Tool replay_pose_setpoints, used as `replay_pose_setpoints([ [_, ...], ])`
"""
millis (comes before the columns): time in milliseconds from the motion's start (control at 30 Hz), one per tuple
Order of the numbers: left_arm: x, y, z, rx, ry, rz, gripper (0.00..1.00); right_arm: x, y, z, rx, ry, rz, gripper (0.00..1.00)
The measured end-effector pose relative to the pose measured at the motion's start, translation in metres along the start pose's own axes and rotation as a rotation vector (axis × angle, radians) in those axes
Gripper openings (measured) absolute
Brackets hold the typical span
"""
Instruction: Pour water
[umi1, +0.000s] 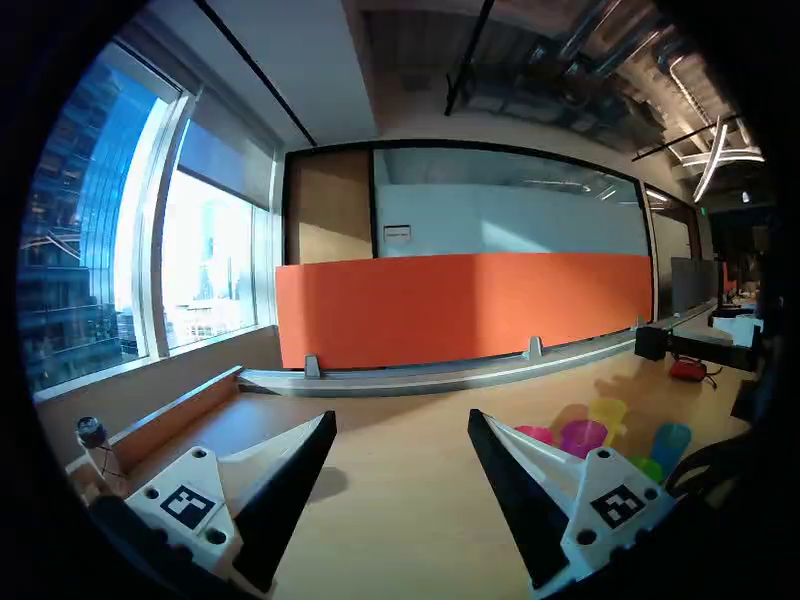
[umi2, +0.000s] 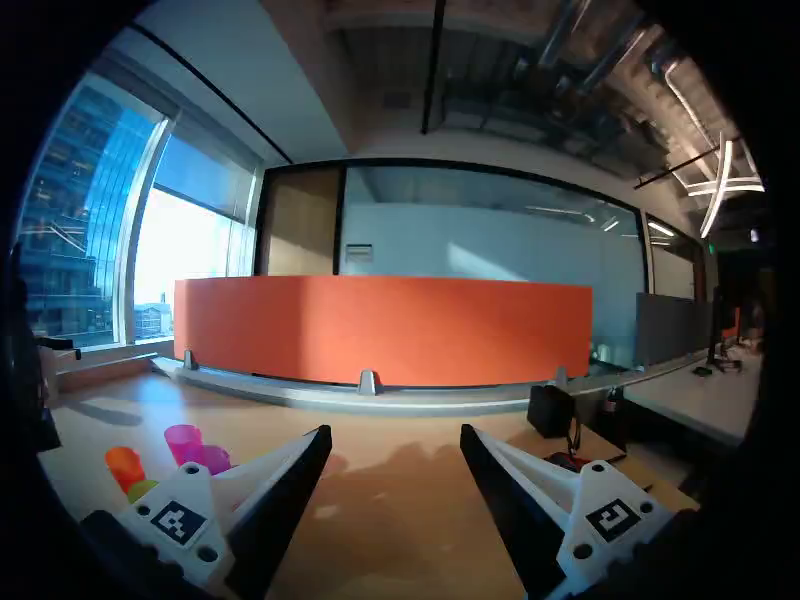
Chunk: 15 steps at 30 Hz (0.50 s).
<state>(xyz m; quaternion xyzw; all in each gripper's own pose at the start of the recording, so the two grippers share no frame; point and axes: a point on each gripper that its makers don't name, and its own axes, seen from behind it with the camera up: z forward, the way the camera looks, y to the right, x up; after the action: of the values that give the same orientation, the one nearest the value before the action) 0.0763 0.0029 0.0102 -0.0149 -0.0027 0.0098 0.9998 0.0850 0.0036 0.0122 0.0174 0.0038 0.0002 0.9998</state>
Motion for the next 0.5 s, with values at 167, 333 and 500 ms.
replay_pose_setpoints([
  [167, 0.012, 0.003, 0.004, -0.01, -0.007, -0.011, 0.98, 0.018, -0.001, 0.006, 0.017, -0.005, 0.018, 0.99],
  [333, 0.029, 0.002, 0.01, -0.016, -0.009, -0.016, 0.98, 0.038, -0.001, 0.01, 0.031, 0.005, 0.028, 0.99],
  [500, 0.048, 0.002, 0.015, -0.018, -0.008, 0.001, 0.98, 0.053, -0.001, 0.014, 0.039, 0.012, 0.02, 0.99],
])
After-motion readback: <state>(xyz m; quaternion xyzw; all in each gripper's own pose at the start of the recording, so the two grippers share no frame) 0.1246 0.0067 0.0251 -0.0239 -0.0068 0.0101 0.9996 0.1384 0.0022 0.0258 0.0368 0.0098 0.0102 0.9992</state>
